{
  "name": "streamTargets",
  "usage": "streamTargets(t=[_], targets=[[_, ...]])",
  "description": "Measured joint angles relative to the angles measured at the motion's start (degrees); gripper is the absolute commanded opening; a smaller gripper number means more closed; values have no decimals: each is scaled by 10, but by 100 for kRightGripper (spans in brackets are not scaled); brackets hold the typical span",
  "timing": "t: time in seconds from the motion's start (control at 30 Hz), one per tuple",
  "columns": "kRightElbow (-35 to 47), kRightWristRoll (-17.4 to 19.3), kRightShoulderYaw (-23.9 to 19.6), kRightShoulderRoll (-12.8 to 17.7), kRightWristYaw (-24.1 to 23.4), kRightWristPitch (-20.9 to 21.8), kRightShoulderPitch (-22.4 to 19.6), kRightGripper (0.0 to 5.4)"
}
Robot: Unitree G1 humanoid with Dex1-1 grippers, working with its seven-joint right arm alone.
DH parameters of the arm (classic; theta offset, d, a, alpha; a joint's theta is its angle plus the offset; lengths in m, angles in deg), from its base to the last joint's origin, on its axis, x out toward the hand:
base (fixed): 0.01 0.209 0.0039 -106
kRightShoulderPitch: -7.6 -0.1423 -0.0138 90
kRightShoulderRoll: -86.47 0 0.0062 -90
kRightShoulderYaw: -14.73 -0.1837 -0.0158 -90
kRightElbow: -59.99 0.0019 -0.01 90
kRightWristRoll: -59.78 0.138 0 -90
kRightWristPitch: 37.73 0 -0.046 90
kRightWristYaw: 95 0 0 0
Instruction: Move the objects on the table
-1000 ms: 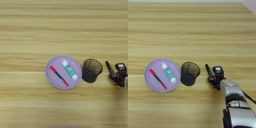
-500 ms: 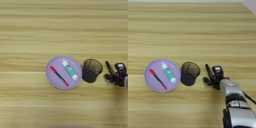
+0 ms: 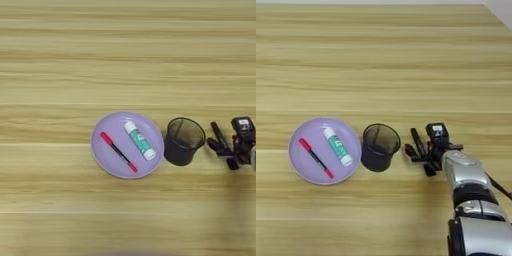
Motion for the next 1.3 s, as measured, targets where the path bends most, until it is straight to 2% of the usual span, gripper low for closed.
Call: streamTargets(t=[0.27,0.4,0.5,0.73,0.87,1.07,1.3], targets=[[11,7,-20,26,0,-8,0,539],[59,12,-29,33,1,-24,1,539],[122,19,-32,36,7,-49,9,539],[288,32,-31,31,19,-132,68,539],[372,38,-30,31,24,-173,71,539],[445,56,-20,27,37,-232,93,539],[494,62,-9,15,41,-262,103,539]])
